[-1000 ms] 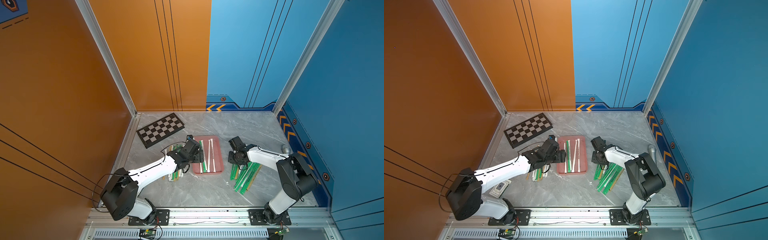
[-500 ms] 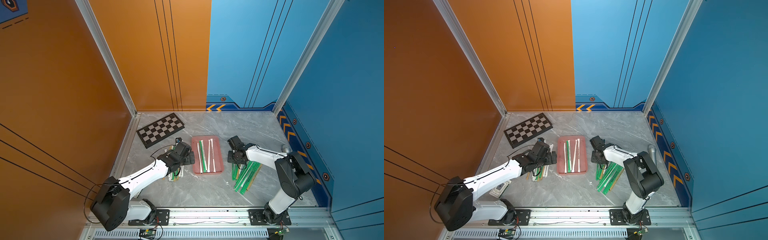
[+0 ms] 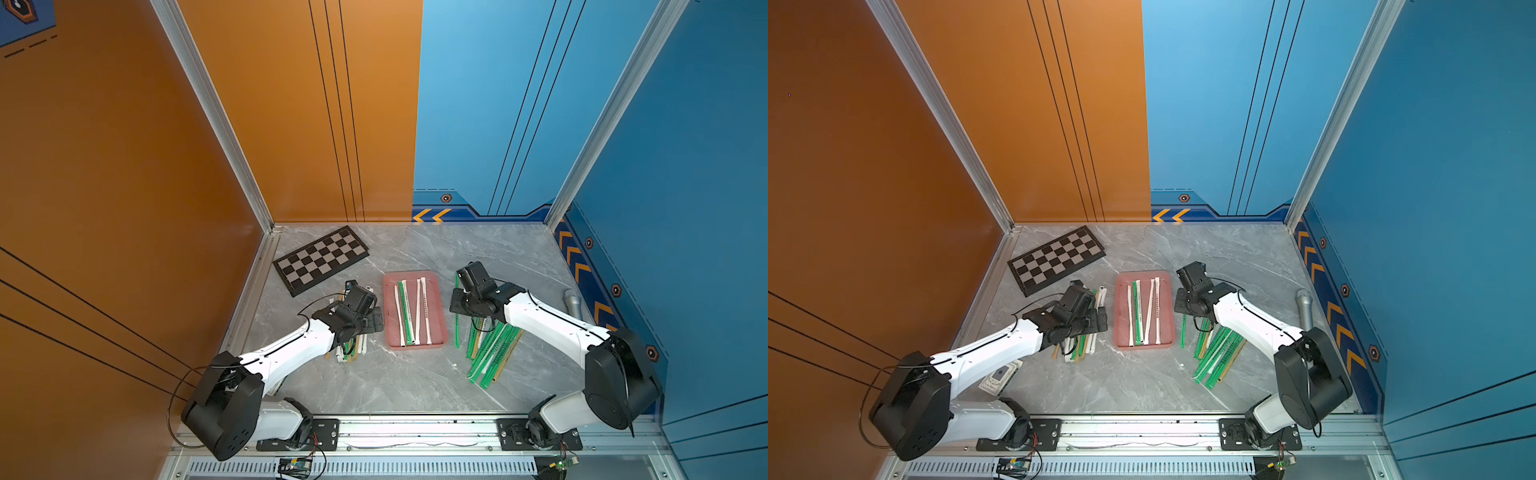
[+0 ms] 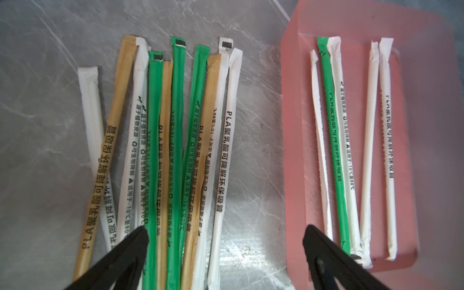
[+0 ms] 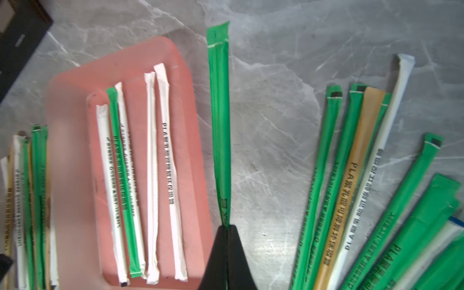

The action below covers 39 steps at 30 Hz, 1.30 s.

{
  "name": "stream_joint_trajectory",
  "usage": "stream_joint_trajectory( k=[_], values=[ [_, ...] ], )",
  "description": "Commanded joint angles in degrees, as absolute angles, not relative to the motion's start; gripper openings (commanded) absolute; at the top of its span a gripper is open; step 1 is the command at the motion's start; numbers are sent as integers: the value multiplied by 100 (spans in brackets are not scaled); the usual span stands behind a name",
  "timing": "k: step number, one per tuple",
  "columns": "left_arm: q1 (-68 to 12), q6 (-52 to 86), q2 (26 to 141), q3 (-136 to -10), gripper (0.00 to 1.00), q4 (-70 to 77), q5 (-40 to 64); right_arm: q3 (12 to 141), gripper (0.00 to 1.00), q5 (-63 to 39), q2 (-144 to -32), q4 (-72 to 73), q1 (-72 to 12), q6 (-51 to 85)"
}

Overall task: Put the straws into the storage box
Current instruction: Place the straw in the storage box.

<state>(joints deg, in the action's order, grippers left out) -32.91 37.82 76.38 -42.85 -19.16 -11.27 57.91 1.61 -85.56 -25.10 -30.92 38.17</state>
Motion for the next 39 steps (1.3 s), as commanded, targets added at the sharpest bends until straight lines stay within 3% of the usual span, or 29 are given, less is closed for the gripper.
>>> stream_joint_trajectory(
  k=[1, 4, 11, 25, 39],
  values=[
    [-3242, 3733, 7788, -4271, 94, -2072, -959, 5897, 4, -284, -8531, -2086, -3249, 4039],
    [-3234, 3644, 7912, -4305, 88, -2074, -816, 5922, 4, -436, -8738, -1685, -3360, 4100],
    [-3235, 3581, 8230, -4367, 61, -2074, -528, 6236, 5, -362, -9465, -1364, -3624, 3892],
    [-3250, 3483, 8523, -4401, 45, -2074, -405, 6354, 11, -56, -9863, -1433, -3674, 3665],
    [-3276, 3472, 8759, -4519, 41, -2103, -516, 6680, 11, 26, -10347, -1467, -3630, 3569]
  ],
)
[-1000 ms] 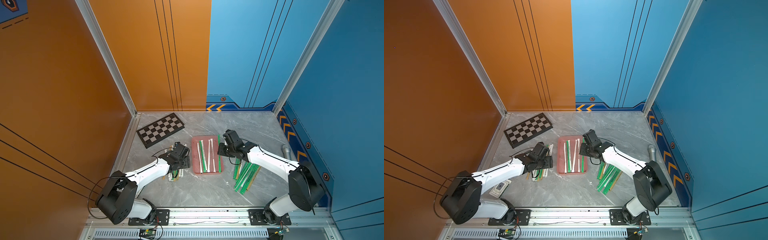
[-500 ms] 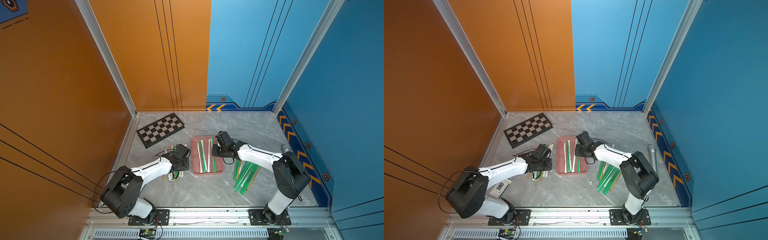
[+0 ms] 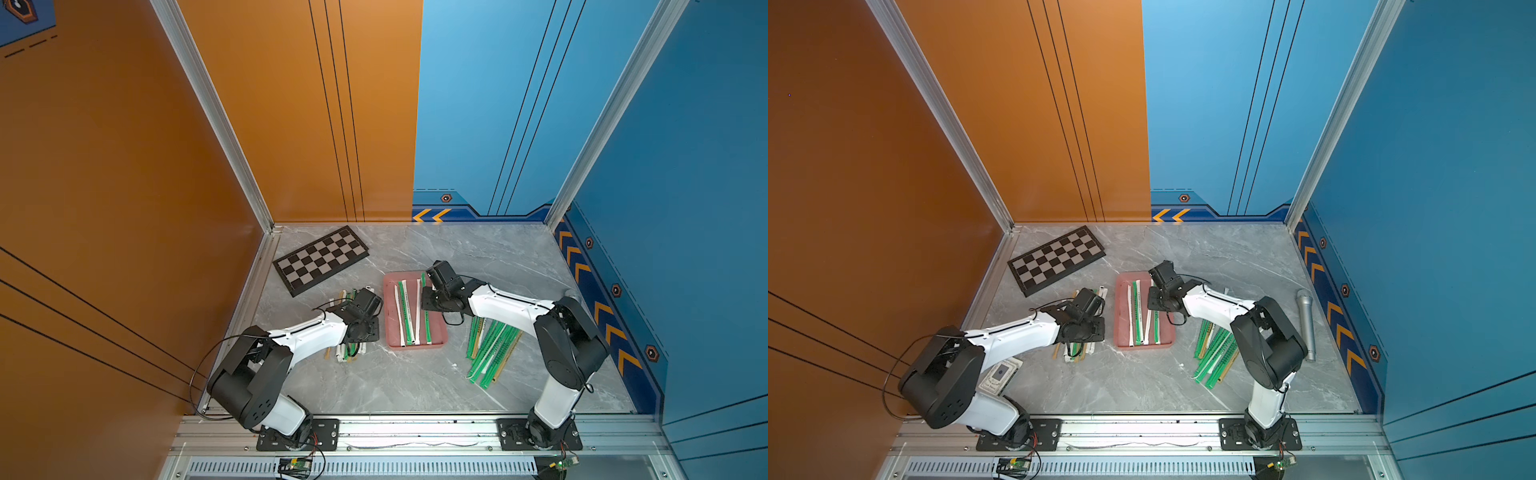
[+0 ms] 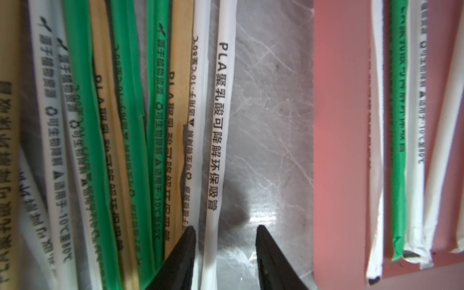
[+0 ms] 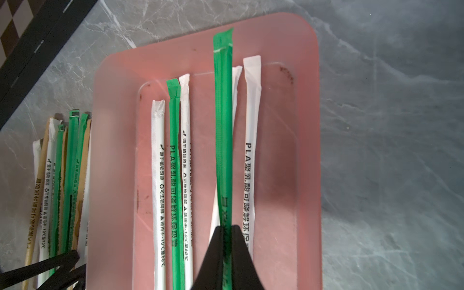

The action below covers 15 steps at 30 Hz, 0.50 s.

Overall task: Put the straws into the storage box
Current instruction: Place the straw in the storage box, then pick up the straw from the center of the board.

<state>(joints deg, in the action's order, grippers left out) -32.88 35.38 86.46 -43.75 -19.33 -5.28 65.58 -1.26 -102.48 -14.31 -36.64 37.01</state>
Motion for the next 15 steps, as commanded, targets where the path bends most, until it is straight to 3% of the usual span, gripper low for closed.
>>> stream_joint_trajectory(
  k=[1, 5, 15],
  values=[
    [-3276, 3472, 8787, -4533, 41, -2116, -519, 6680, 11, 26, -10360, -1467, -3633, 3564],
    [-3297, 3472, 8894, -4576, 40, -2126, -527, 6693, 15, 60, -10427, -1474, -3629, 3533],
    [-3340, 3461, 9081, -4668, 31, -2206, -560, 6631, 42, 47, -10155, -1528, -3630, 3560]
  ],
)
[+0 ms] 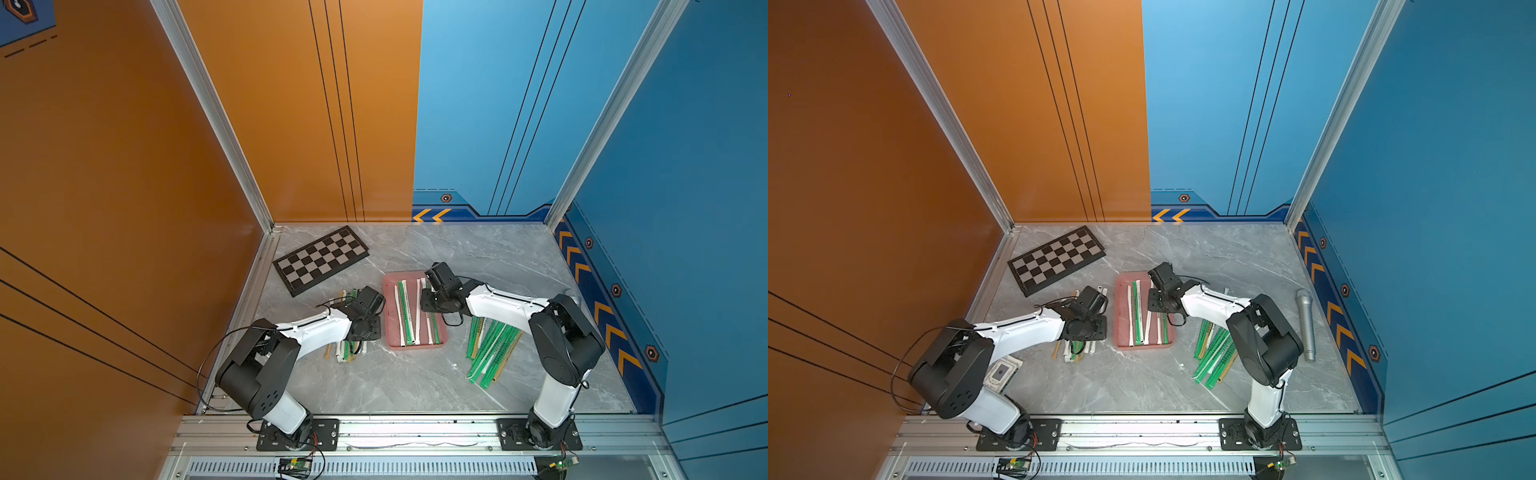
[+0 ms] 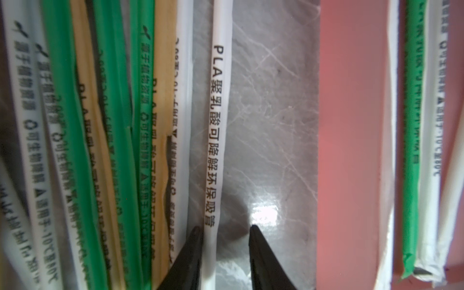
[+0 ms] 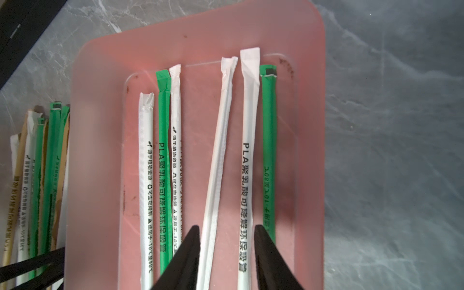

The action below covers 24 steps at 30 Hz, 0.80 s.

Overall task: Put the straws into the storage box
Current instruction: Pick up the straw from the center of the board.

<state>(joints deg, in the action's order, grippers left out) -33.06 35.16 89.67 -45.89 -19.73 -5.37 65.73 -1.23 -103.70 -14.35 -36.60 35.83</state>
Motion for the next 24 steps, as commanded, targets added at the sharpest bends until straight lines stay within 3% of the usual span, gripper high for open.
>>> stream_joint_trajectory(
  k=[1, 13, 24],
  values=[
    [-3336, 3454, 9085, -4667, 31, -2206, -567, 6603, 43, 71, -10105, -1544, -3630, 3560],
    [-3348, 3458, 8982, -4640, 5, -2215, -551, 5826, 44, 277, -9184, -1618, -3120, 3638],
    [-3442, 3432, 8117, -4875, 3, -2214, -485, 5355, 44, 503, -8919, -2080, -2599, 3619]
  ],
)
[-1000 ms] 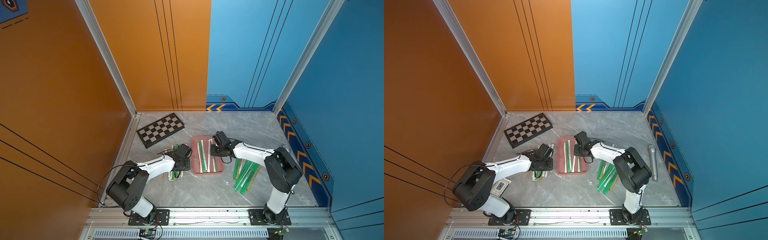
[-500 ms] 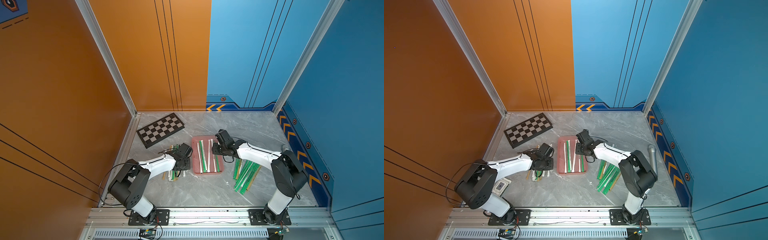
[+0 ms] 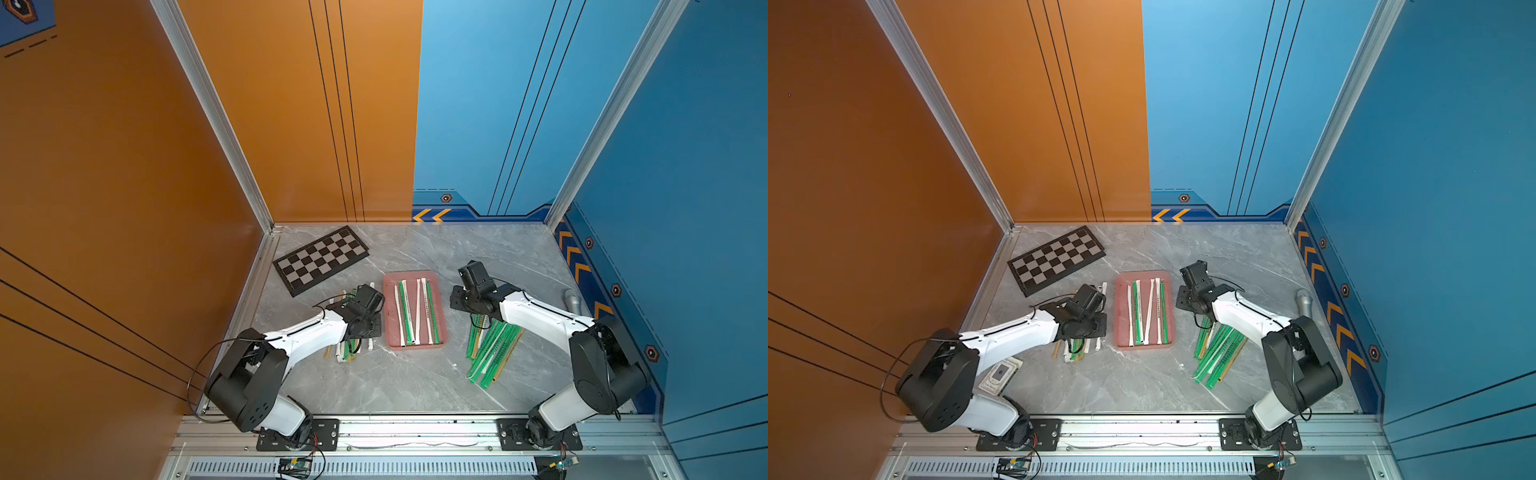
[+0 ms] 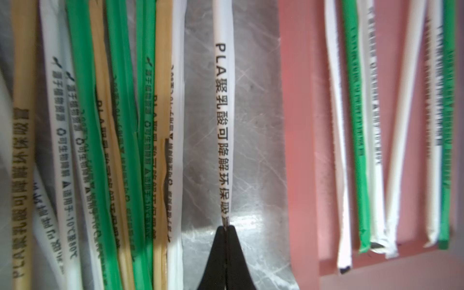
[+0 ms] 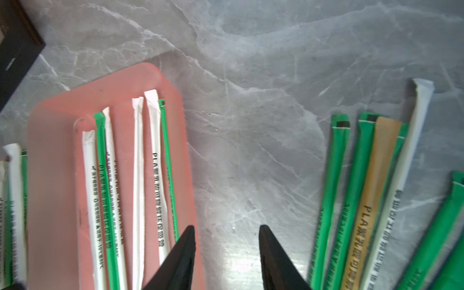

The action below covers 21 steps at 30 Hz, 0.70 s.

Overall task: Put the straws into the storage box
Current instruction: Pick up the straw from the center of the board, then place the straw in the storage box.

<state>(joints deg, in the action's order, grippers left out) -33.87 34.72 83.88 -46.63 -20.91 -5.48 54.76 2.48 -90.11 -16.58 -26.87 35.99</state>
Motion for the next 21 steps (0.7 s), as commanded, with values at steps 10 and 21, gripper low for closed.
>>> stream_joint_trajectory(
  k=[10, 21],
  values=[
    [-3808, 3550, 8137, -5359, 4, -1907, -120, 5177, 41, 704, -9111, -2420, -2446, 3715],
    [-4029, 3803, 8763, -5416, 5, -1265, 405, 5082, 39, 746, -9208, -2452, -2451, 3700]
  ],
)
